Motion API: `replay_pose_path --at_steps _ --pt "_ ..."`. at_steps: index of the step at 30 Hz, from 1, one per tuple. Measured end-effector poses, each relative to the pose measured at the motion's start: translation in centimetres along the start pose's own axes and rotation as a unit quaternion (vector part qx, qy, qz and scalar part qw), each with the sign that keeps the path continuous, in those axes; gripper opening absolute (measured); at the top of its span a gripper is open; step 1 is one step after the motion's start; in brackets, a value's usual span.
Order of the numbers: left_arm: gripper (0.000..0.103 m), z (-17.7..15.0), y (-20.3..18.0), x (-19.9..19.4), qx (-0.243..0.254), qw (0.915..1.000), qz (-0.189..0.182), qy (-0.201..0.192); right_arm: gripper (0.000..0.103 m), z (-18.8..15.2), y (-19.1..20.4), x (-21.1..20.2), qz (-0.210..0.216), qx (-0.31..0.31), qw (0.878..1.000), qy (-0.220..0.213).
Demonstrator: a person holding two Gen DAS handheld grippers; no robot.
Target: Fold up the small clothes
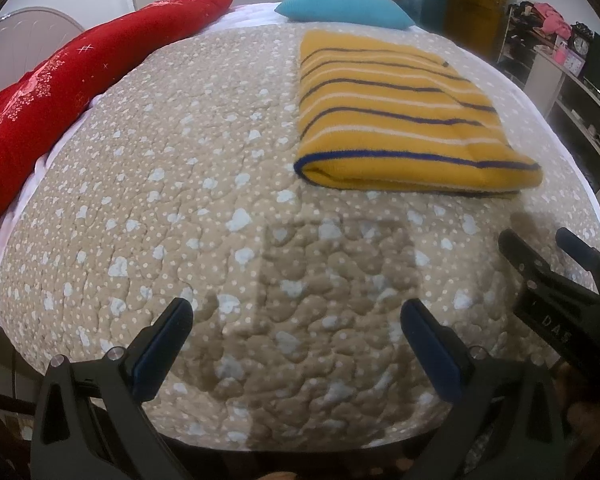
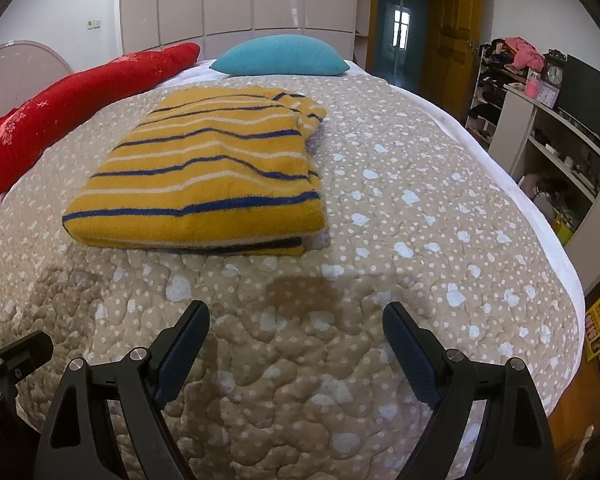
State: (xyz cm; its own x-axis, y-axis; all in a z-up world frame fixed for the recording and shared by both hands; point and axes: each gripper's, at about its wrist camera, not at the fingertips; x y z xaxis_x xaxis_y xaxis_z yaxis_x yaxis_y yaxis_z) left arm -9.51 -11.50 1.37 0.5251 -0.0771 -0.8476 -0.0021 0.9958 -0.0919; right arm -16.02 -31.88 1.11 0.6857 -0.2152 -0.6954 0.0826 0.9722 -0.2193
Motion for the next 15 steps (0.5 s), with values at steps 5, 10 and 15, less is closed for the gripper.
replay_pose_path --at_steps 5,10,15 --pt "0.103 0.01 0.25 0.31 -0.004 1.0000 0.003 0.003 0.091 0.02 0.05 -0.02 0.000 -0.001 1.000 0.000" --pt "0.103 0.03 0.54 0.66 -0.006 0.9999 0.002 0.009 0.091 0.04 0.22 -0.08 0.000 -0.004 1.000 -0.003" --pt "0.103 0.08 0.87 0.95 -0.008 0.9999 0.000 0.015 0.091 0.10 0.54 -0.32 -0.005 -0.013 1.000 -0.008"
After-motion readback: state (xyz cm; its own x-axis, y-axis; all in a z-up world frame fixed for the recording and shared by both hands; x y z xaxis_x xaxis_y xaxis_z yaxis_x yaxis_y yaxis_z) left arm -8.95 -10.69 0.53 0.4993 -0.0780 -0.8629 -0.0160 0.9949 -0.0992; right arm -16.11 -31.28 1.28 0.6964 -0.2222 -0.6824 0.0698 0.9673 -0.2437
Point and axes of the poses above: each gripper's, at about its wrist camera, not at the fingertips, and x roughly the way its jaws point, y to its left, z to its top, and after that the axes turned 13 degrees about -x, right-handed
